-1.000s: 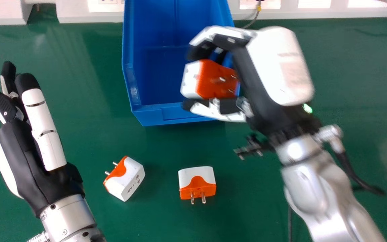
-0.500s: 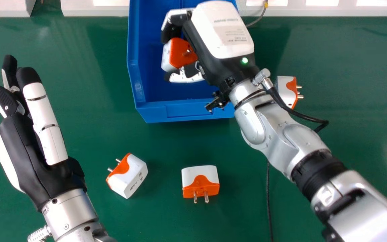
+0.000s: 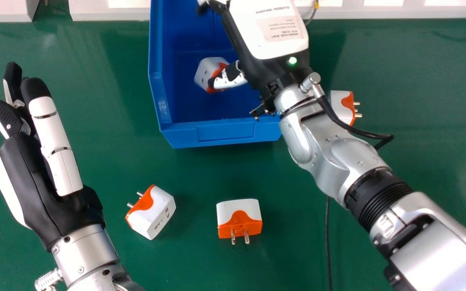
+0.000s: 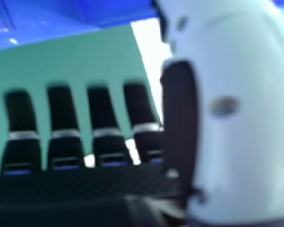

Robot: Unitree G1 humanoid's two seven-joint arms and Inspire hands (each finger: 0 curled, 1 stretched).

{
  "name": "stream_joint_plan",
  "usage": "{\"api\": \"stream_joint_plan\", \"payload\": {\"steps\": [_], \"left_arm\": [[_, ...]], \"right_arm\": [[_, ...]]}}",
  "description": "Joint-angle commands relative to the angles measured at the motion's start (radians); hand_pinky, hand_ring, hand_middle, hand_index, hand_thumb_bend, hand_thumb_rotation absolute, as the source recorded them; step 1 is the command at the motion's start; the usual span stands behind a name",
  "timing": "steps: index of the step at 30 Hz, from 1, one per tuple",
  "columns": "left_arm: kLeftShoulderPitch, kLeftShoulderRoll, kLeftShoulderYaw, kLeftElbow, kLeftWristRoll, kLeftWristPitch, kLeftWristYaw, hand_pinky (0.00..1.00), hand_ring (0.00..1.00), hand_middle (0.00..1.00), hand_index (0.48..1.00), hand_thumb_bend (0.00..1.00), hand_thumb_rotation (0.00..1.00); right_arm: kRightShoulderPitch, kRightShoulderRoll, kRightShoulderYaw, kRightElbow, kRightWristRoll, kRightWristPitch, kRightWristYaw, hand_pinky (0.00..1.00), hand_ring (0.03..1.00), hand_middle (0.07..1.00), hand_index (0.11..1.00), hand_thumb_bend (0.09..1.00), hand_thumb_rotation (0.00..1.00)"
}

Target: Pick all objects and put in blue box

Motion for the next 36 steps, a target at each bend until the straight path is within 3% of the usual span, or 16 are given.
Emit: {"api": "stream_joint_plan", "payload": {"steps": [1,7,13,17,19,21,24,33,36], "left_arm": [[-0.011,-0.088,0.001,-0.010,0.010,-0.002,0.003,0.94,0.97,0.96,0.954,0.54,0.84],[-0.006,-0.088,-0.002,-0.019,0.011,0.002,0.003,0.95,0.97,0.97,0.954,0.54,0.84],[0.012,-0.093,-0.012,-0.036,0.006,0.006,0.003,0.95,0.97,0.97,0.954,0.54,0.83],[0.026,-0.089,-0.018,-0.050,0.002,0.007,-0.002,0.95,0.97,0.97,0.958,0.53,0.84],[0.032,-0.086,-0.018,-0.053,0.012,0.012,0.000,0.95,0.97,0.97,0.958,0.53,0.84],[0.035,-0.083,-0.018,-0.056,0.014,0.018,-0.001,0.95,0.97,0.97,0.959,0.53,0.84],[0.038,-0.077,-0.017,-0.054,0.009,0.010,-0.008,0.94,0.97,0.96,0.955,0.52,0.85],[0.057,-0.081,-0.020,-0.066,-0.008,0.018,-0.022,0.96,0.98,0.97,0.970,0.52,0.85],[0.060,-0.085,-0.020,-0.065,-0.001,0.017,-0.020,0.96,0.98,0.97,0.974,0.52,0.84]], "right_arm": [[0.003,-0.004,0.000,-0.051,-0.003,0.014,-0.025,0.98,0.994,0.998,0.980,0.972,0.14],[0.058,-0.027,-0.014,-0.211,-0.003,0.048,-0.003,1.00,1.000,1.000,1.000,0.965,0.20],[0.247,-0.062,-0.055,-0.599,0.004,0.121,0.103,1.00,1.000,1.000,1.000,0.964,0.24],[0.440,-0.081,-0.072,-0.956,0.014,0.243,0.357,1.00,1.000,1.000,1.000,0.975,0.30],[0.567,-0.144,-0.057,-1.206,0.023,0.370,0.681,1.00,1.000,1.000,1.000,0.975,0.30],[0.627,-0.202,-0.026,-1.350,-0.031,0.477,0.959,1.00,1.000,1.000,1.000,0.980,0.30],[0.662,-0.247,0.021,-1.418,-0.109,0.544,1.203,1.00,1.000,1.000,0.982,0.973,0.37],[0.780,-0.164,0.117,-1.456,-0.294,0.627,1.423,0.96,1.000,1.000,0.957,0.969,0.34],[0.794,-0.135,0.122,-1.449,-0.323,0.615,1.451,0.95,1.000,1.000,0.942,0.971,0.31]]}}
